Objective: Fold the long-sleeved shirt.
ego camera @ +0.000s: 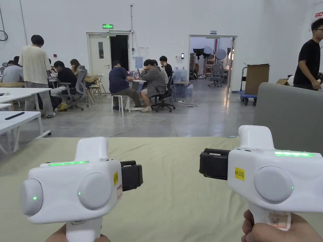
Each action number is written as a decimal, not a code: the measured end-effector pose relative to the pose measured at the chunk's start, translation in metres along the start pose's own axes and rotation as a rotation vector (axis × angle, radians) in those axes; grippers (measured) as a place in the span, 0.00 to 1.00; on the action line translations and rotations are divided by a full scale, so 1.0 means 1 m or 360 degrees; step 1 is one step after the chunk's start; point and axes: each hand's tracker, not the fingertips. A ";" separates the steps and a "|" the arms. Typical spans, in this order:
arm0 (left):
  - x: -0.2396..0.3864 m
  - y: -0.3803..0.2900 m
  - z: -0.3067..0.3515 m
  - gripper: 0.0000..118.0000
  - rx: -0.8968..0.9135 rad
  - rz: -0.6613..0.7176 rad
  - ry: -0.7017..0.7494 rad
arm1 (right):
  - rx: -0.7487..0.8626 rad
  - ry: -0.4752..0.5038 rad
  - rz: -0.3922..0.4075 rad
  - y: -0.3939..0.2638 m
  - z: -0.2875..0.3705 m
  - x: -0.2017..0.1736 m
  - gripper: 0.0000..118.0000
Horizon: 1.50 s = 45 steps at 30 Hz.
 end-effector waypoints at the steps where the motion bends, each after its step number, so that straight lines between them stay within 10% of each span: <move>1: 0.000 0.000 0.000 0.91 -0.0001 -0.0001 0.0000 | 0.0003 0.0003 0.0002 0.000 0.000 0.000 1.00; 29: -0.008 -0.004 -0.001 0.90 0.0012 0.0045 0.0022 | 0.0049 -0.0019 -0.0014 -0.007 -0.002 0.000 1.00; 31: -0.011 -0.008 0.003 0.77 0.0102 0.0036 -0.0099 | 0.0131 0.0055 -0.0058 -0.010 0.003 0.003 0.74; 33: -0.014 -0.013 0.009 0.14 0.0236 0.0009 -0.0391 | 0.0122 0.0032 -0.0051 -0.012 0.004 0.004 0.00; 34: -0.012 -0.015 0.011 0.01 0.0238 0.0002 -0.0357 | 0.0155 0.0001 -0.0065 -0.016 0.005 0.007 0.00; 45: 0.000 -0.017 0.010 0.01 0.0215 -0.0059 -0.0309 | 0.0146 -0.0024 0.0029 -0.017 0.004 0.007 0.00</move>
